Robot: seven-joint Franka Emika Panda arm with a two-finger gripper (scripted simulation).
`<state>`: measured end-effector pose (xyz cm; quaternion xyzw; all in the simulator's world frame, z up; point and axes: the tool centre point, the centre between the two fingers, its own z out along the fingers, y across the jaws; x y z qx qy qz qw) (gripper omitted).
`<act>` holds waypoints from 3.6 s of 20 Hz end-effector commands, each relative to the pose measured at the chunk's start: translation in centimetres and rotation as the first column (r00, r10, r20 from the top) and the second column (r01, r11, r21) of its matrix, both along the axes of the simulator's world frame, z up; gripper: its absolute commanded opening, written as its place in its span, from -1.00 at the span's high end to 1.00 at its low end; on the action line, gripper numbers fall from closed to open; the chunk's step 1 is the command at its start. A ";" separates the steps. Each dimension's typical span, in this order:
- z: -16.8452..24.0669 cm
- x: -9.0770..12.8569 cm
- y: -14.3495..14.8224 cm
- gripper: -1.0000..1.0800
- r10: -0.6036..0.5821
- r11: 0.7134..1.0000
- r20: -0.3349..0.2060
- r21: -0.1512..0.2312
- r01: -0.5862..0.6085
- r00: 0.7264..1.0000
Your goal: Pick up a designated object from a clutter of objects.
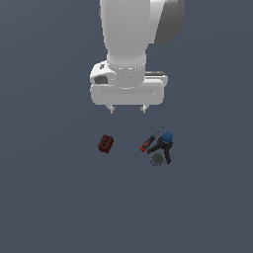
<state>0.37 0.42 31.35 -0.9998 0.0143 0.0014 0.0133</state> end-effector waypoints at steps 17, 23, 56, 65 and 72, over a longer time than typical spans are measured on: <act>0.2 0.5 3.5 -0.92 0.030 0.999 0.009 0.023 -0.030 1.000; -1.6 0.8 4.6 -0.92 -0.013 1.000 0.006 0.015 0.013 1.000; -22.1 -2.6 17.4 -0.92 -0.449 0.893 0.004 -0.027 0.449 0.893; -24.3 -3.7 18.8 -0.92 -0.493 0.870 0.003 -0.027 0.493 0.870; -24.6 -3.8 18.8 -0.92 -0.493 0.869 0.002 -0.027 0.493 0.870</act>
